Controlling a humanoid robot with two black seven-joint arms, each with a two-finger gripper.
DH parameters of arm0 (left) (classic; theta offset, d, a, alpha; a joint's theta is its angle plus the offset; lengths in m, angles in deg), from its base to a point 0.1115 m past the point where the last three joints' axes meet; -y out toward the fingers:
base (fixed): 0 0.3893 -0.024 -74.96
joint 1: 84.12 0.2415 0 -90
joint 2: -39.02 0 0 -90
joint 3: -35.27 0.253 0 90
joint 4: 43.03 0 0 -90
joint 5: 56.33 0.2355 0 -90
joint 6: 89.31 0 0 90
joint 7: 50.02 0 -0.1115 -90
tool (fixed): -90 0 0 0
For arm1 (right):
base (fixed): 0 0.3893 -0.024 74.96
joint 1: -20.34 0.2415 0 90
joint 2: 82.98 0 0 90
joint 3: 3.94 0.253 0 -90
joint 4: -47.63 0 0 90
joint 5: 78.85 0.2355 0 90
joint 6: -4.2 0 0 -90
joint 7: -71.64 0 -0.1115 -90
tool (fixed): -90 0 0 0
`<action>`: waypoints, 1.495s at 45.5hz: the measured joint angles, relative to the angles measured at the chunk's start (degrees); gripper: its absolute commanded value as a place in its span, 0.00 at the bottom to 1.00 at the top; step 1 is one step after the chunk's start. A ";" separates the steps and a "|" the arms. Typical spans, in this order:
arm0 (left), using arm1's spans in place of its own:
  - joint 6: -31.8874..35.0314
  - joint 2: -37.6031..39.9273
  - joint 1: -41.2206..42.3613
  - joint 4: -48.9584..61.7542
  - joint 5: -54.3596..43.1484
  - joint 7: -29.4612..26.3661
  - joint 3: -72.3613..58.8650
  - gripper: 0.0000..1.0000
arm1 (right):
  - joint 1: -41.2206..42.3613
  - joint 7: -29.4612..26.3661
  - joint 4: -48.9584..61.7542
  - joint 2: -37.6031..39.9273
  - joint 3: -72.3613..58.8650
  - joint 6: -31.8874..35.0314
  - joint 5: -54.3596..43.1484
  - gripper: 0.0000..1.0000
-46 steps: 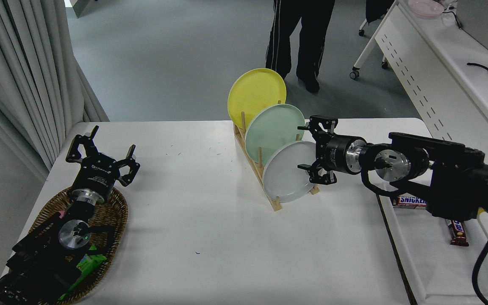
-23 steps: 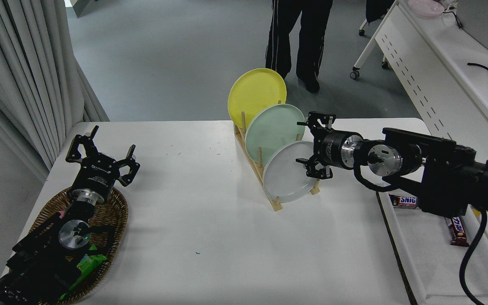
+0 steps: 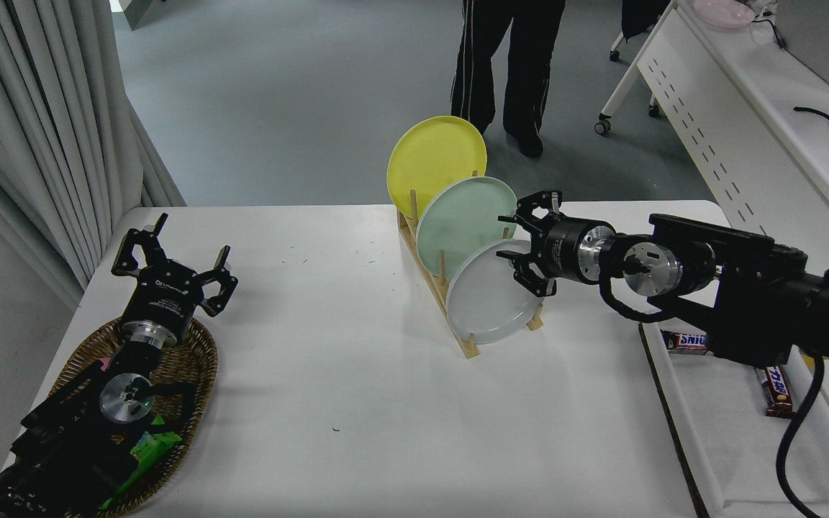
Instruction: Place the plate on the table
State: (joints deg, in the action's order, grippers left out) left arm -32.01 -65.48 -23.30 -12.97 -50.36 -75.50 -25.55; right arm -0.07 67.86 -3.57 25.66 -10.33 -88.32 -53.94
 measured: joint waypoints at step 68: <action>0.00 0.00 0.00 0.00 0.00 0.00 0.00 1.00 | -0.14 -1.40 0.09 -0.18 0.91 -0.49 -0.04 0.00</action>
State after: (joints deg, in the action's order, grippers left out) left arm -32.00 -65.48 -23.30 -12.97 -50.36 -75.50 -25.55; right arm -0.21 66.46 -3.48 25.48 -9.43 -88.81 -53.98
